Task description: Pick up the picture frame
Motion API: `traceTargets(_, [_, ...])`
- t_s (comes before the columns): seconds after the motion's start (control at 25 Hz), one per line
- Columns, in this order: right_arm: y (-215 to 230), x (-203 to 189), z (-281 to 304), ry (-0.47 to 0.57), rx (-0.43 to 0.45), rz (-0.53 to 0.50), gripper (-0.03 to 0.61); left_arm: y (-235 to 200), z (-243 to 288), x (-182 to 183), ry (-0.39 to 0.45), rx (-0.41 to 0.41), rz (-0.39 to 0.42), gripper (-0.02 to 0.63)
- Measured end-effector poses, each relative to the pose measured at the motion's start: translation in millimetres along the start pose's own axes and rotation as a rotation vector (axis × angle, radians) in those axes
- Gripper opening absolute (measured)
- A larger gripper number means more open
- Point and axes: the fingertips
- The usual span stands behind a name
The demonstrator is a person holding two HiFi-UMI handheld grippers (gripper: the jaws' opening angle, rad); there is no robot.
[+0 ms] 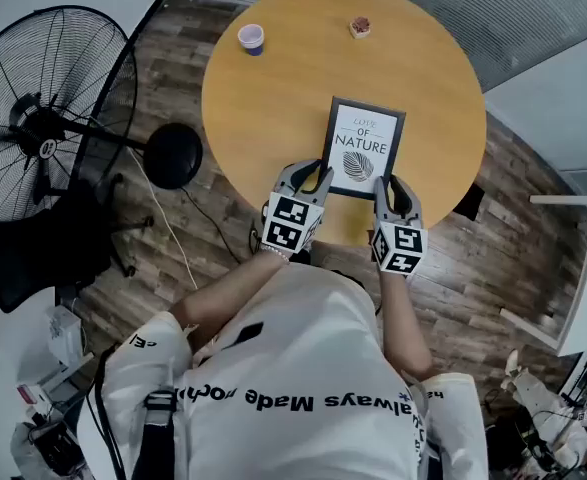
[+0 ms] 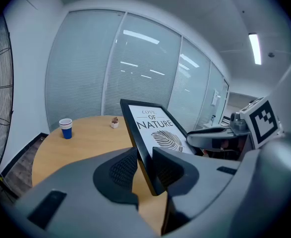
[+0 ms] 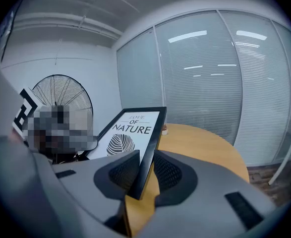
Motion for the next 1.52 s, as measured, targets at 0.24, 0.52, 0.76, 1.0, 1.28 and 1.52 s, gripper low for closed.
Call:
traceTargets(0.24, [-6.7,22.8,-18.1,0.052,-0.008,-0.024,0.104,5.5,-17.3,21.2,0.055,-0.006,0.010,0.109])
traceTargets(0.52, [-14.1,49.3,-38.5,0.112,-0.019,-0.049,0.104,11.8,-38.5,50.6,0.127,-0.011,0.011,0.109])
traceTargets(0.76, [-15.9,80.0,-55.5,0.177,-0.027,-0.070,0.104,17.3,-51.2,80.4,0.186,-0.015,0.033,0.107])
traceTargets(1.0, [-9.1,103.4,-70.6,0.231,-0.031,-0.068,0.104,28.5,-59.1,108.2,0.242,-0.014,0.037,0.106])
traceTargets(1.28, [-7.0,128.3,-93.6,0.289,-0.038,-0.075,0.104,43.1,-74.1,137.4,0.313,-0.021,0.051,0.104])
traceTargets(1.52, [-18.1,149.1,-110.8,0.333,-0.040,-0.110,0.104,46.9,-91.8,152.5,0.357,-0.027,0.048,0.104])
Point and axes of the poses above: the fingertips, and each gripper's own axes: z forward along the fingers, y to its right, x out of its top, and after that the axes turned 5 degrees about x, right-handed
